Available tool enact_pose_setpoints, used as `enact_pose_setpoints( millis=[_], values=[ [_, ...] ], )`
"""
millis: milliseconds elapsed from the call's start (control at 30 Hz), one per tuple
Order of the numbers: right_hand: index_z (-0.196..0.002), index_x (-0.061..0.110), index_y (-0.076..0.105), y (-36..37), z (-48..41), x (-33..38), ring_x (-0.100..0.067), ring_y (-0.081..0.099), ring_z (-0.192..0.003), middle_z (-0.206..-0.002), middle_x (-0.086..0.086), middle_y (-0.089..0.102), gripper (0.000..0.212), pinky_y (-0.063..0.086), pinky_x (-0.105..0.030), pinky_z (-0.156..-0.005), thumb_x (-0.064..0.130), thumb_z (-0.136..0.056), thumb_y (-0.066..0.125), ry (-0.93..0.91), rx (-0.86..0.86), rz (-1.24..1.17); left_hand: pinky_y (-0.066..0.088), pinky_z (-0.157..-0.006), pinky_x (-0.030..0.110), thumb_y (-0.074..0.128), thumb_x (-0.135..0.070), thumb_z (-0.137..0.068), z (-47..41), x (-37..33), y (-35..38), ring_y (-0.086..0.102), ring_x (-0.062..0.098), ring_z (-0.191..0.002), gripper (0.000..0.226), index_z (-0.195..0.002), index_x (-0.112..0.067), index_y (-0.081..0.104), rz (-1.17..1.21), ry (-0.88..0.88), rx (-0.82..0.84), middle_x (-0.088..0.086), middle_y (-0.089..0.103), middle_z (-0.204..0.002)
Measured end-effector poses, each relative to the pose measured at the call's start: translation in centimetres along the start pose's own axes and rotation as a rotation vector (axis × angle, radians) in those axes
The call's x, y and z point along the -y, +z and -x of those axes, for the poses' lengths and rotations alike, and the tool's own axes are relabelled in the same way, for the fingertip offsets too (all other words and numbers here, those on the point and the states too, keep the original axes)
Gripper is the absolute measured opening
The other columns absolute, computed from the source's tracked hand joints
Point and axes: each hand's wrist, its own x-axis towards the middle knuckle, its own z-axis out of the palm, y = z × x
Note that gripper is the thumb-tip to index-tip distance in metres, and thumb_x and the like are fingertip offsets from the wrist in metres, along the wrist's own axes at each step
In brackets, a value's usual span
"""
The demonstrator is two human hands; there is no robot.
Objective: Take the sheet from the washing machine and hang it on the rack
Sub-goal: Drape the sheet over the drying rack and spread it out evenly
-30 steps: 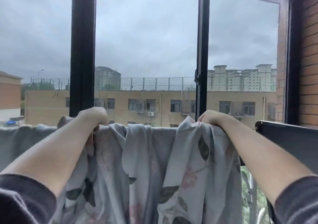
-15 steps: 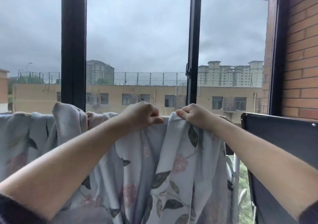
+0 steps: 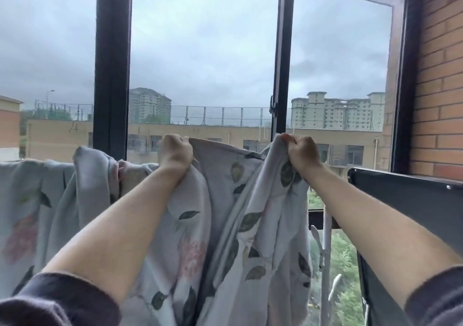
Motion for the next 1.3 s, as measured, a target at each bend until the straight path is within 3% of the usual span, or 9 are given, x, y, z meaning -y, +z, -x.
enact_pose_setpoints(
  millis=[133, 367, 533, 700, 867, 967, 1133, 1233, 1300],
  values=[
    [-0.086, 0.012, 0.07, -1.1, -0.1, -2.5, -0.025, 0.059, -0.085, -0.088, -0.008, 0.067, 0.036, 0.04, -0.028, -0.071, 0.033, -0.099, 0.044, 0.051, 0.117, 0.167, 0.043, -0.096, 0.036, 0.043, -0.021, -0.097, -0.7, -0.3, 0.5, 0.056, 0.037, -0.113, 0.034, -0.11, 0.002, 0.065, -0.124, -0.171, 0.074, 0.024, 0.062, -0.118],
    [-0.075, 0.03, 0.048, -1.1, 3.0, -4.0, -0.022, 0.057, -0.09, -0.093, 0.002, 0.063, 0.031, 0.039, -0.034, -0.073, 0.048, -0.097, 0.035, -0.165, 0.288, 0.522, 0.043, -0.081, 0.036, 0.034, -0.048, -0.096, 3.0, -1.4, 2.0, 0.058, 0.027, -0.103, 0.035, -0.108, -0.022, 0.054, -0.556, 0.316, 0.375, 0.008, 0.063, -0.115],
    [-0.074, 0.021, 0.054, -1.2, 3.3, -3.9, -0.026, 0.056, -0.087, -0.084, 0.003, 0.061, 0.037, 0.036, -0.034, -0.069, 0.043, -0.099, 0.036, -0.211, 0.267, 0.498, 0.047, -0.079, 0.034, 0.036, -0.057, -0.094, 5.1, -3.0, 2.7, 0.061, 0.023, -0.098, 0.045, -0.115, -0.021, 0.053, -0.468, 0.668, 0.321, 0.003, 0.063, -0.114],
    [-0.071, 0.024, 0.06, -0.3, 3.5, -3.5, -0.03, 0.06, -0.086, -0.083, -0.002, 0.068, 0.039, 0.04, -0.035, -0.072, 0.042, -0.098, 0.038, -0.153, 0.175, 0.442, 0.049, -0.072, 0.035, 0.047, -0.048, -0.094, 7.1, -3.7, 5.5, 0.065, 0.027, -0.088, 0.031, -0.095, -0.022, 0.063, -0.461, 0.731, 0.33, 0.004, 0.07, -0.094],
    [-0.072, 0.024, 0.06, -0.1, 2.7, -3.5, -0.031, 0.059, -0.088, -0.079, 0.001, 0.066, 0.038, 0.044, -0.036, -0.076, 0.04, -0.098, 0.039, -0.034, 0.152, 0.32, 0.041, -0.062, 0.033, 0.05, -0.019, -0.093, 5.9, -3.7, 5.0, 0.061, 0.035, -0.075, 0.034, -0.058, -0.016, 0.047, -0.23, 0.557, 0.294, 0.014, 0.066, -0.073],
    [-0.104, 0.016, 0.069, 0.0, 2.3, -3.0, -0.029, 0.06, -0.102, -0.104, -0.007, 0.071, 0.033, 0.046, -0.032, -0.082, 0.032, -0.1, 0.041, 0.028, 0.063, 0.176, 0.042, -0.07, 0.032, 0.046, -0.012, -0.095, 5.7, -4.4, 4.6, 0.062, 0.035, -0.089, 0.026, -0.081, -0.004, 0.066, -0.119, 0.403, 0.21, 0.02, 0.069, -0.09],
    [-0.108, 0.006, 0.067, 0.2, 1.3, -1.2, -0.019, 0.055, -0.09, -0.092, -0.004, 0.063, 0.033, 0.039, -0.024, -0.077, 0.023, -0.101, 0.04, 0.115, -0.02, -0.086, 0.042, -0.085, 0.032, 0.039, -0.019, -0.101, 4.3, -5.4, 3.6, 0.058, 0.032, -0.107, 0.033, -0.104, 0.0, 0.066, 0.202, -0.061, 0.108, 0.019, 0.066, -0.111],
    [-0.087, 0.016, 0.065, 0.2, 0.2, -1.2, -0.016, 0.05, -0.073, -0.073, 0.003, 0.055, 0.029, 0.041, -0.027, -0.066, 0.021, -0.098, 0.039, 0.245, -0.101, -0.232, 0.047, -0.055, 0.021, 0.033, -0.015, -0.102, 3.3, -4.6, 3.1, 0.061, 0.018, -0.078, 0.032, -0.094, -0.001, 0.061, 0.631, -0.372, 0.156, 0.015, 0.058, -0.089],
    [-0.077, 0.02, 0.063, 0.4, -0.4, -1.3, -0.019, 0.052, -0.069, -0.071, 0.001, 0.056, 0.03, 0.043, -0.033, -0.066, 0.022, -0.095, 0.039, 0.322, -0.132, -0.316, 0.033, -0.031, 0.012, 0.029, -0.009, -0.102, 2.7, -4.1, 2.5, 0.048, 0.005, -0.044, 0.035, -0.071, -0.01, 0.045, 0.866, -0.533, 0.087, 0.005, 0.042, -0.068]
  ],
)
